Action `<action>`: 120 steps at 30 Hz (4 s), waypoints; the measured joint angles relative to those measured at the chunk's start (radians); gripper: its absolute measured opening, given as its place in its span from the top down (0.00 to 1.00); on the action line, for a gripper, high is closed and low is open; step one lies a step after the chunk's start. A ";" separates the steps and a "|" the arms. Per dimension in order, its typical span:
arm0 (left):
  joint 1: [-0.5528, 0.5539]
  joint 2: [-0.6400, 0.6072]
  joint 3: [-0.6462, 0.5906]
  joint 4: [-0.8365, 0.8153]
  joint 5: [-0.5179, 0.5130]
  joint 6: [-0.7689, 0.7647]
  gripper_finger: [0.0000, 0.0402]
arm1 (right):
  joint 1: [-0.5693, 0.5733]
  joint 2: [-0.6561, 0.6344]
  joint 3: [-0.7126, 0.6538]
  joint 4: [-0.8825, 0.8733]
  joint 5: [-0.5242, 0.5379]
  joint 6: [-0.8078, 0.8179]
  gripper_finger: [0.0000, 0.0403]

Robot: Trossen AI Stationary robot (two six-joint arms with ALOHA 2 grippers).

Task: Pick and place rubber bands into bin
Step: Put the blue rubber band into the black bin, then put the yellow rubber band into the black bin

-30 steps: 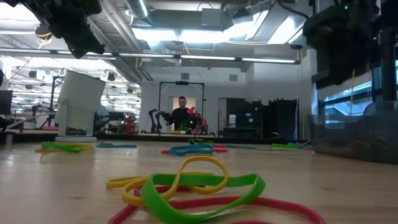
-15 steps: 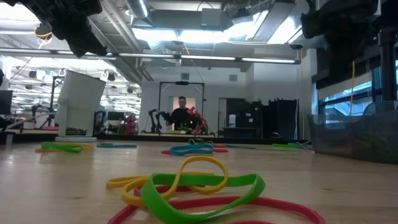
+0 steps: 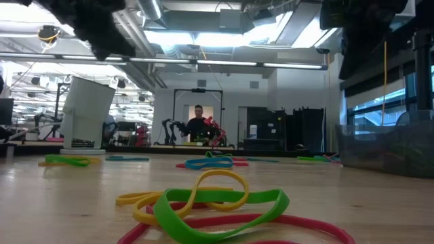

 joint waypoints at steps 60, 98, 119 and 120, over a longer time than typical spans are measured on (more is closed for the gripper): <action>-0.056 1.032 0.402 0.144 0.194 0.221 0.99 | 0.000 0.000 -0.001 0.000 0.045 0.006 0.96; 0.090 1.633 1.493 0.252 0.281 0.479 0.99 | -0.188 -0.169 0.232 -0.135 0.189 -0.090 1.00; 0.107 1.808 1.695 0.126 0.318 0.293 0.84 | -0.183 -0.170 0.232 -0.145 0.076 -0.073 1.00; 0.107 1.808 1.695 0.127 0.318 0.294 0.82 | -0.183 -0.170 0.232 -0.145 0.074 -0.073 1.00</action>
